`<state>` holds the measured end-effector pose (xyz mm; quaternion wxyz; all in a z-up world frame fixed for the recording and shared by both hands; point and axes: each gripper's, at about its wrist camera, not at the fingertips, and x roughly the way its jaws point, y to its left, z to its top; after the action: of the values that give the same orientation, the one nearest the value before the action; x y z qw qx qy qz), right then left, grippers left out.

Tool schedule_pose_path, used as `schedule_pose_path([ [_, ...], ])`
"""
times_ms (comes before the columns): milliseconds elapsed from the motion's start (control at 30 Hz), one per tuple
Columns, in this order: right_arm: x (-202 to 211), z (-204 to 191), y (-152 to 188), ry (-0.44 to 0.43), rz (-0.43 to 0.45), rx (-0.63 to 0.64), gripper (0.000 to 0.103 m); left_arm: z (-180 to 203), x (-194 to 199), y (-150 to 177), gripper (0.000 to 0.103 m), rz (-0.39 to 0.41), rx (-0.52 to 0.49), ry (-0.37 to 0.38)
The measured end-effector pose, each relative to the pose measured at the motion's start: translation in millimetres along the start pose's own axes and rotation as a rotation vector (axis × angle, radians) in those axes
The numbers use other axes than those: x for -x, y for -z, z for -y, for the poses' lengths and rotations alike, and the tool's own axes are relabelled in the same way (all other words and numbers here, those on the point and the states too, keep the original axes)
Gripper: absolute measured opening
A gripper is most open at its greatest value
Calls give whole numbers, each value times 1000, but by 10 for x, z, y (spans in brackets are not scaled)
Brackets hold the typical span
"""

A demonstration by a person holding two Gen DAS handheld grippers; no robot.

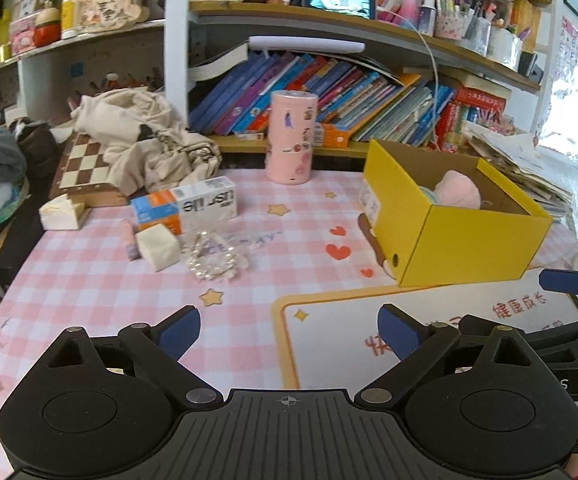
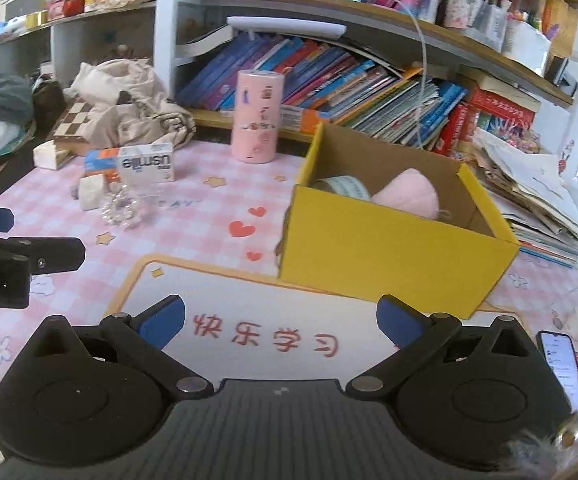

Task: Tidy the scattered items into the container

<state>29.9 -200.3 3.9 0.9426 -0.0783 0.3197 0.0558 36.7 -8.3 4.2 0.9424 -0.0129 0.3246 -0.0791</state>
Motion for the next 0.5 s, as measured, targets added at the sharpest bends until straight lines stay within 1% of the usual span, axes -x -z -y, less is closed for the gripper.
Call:
schedule_pose_path([
  [300,6,-291,-47,-44,-7,49,103,-263,100,56,98,2,41,-31],
  [500,-9,-443,-88,-64,-15,76,103,-415,156,84,98,13,66,-34],
])
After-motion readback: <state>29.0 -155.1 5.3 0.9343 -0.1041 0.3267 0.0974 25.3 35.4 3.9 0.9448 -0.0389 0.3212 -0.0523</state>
